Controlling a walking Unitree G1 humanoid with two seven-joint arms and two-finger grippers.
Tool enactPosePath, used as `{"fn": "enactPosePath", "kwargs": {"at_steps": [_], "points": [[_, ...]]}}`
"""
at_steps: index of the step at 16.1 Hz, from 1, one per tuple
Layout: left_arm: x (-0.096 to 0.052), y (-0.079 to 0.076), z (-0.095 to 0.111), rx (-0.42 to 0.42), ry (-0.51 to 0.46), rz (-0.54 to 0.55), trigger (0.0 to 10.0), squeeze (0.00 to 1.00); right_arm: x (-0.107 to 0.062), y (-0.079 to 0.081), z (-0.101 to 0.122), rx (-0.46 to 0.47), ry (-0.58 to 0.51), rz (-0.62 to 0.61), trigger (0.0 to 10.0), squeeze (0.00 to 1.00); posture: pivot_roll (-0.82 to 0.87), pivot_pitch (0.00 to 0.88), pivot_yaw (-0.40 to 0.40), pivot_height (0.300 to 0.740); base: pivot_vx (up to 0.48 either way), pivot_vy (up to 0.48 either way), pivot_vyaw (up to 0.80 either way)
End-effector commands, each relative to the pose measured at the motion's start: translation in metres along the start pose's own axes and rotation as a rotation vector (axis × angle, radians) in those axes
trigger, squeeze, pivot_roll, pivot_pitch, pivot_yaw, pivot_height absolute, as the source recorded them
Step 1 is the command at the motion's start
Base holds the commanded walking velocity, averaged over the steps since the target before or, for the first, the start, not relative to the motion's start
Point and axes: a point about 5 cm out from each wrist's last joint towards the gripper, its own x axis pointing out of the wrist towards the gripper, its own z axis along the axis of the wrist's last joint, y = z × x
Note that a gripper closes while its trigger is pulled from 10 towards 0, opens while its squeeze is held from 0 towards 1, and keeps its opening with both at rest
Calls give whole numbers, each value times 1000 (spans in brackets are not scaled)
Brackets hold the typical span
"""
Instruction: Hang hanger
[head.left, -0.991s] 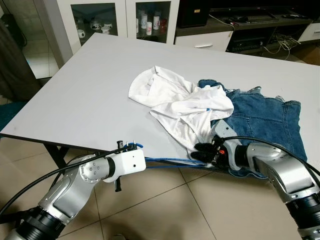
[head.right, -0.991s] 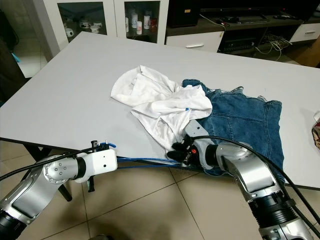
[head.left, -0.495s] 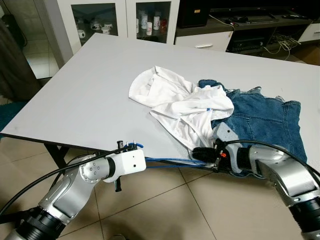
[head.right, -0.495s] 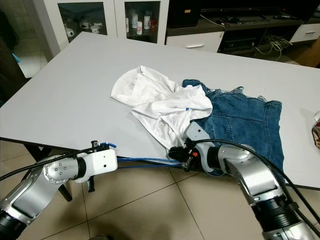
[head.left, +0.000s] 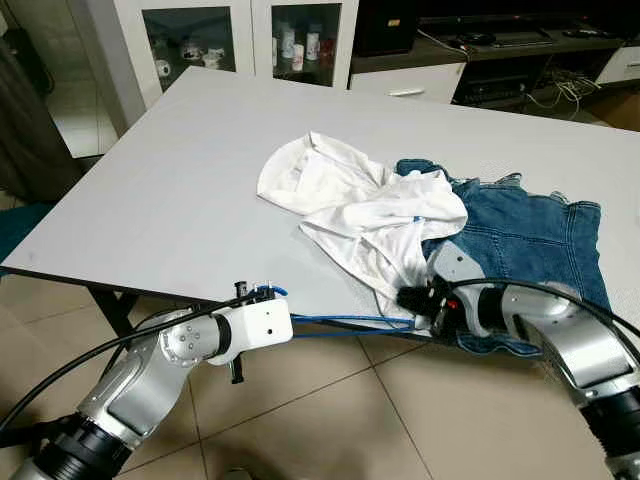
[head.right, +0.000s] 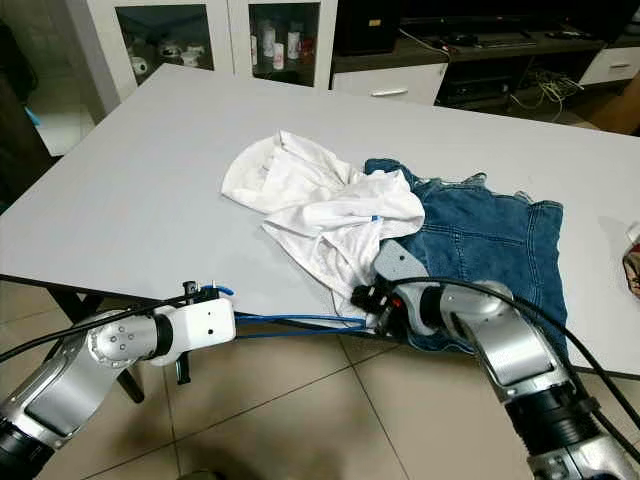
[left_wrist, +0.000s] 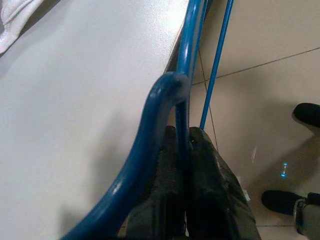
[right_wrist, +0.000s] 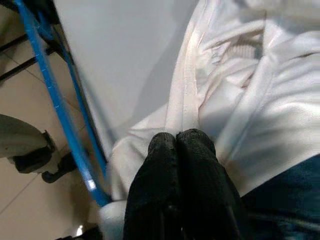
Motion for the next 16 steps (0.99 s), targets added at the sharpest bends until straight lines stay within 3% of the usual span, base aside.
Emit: {"fn": "enactPosePath", "kwargs": {"at_steps": [1,3,5,6,8,11,13,16], "points": [[-2,4,6,12,-22,24,10000,0,-6,-10,-3,-7,18,-59,0,0,92,108,-61,740,0,0,0],[-2,4,6,12,-22,24,10000,0,-12,-19,7,33,-41,-99,0,0,90,109,-60,740,0,0,0],[-2,4,6,12,-22,24,10000,0,-21,-19,11,-1,-57,-79,0,0,88,110,-58,740,0,0,0],[-2,4,6,12,-22,23,10000,0,-30,-17,9,-58,-49,-46,10000,0,86,111,-58,740,0,0,0],[-2,3,5,14,-20,19,10000,0,-45,-14,6,-147,-36,-7,10000,0,82,109,-55,740,0,0,0],[-1,4,5,18,-22,16,10000,0,-55,-3,7,-260,-20,84,10000,0,76,106,-51,740,0,0,0],[0,5,7,22,-26,14,10000,0,-52,6,8,-335,7,135,10000,0,73,104,-49,740,0,0,0],[0,5,8,25,-29,15,10000,0,-39,8,2,-361,41,122,10000,0,84,103,-49,740,0,0,0]]}}
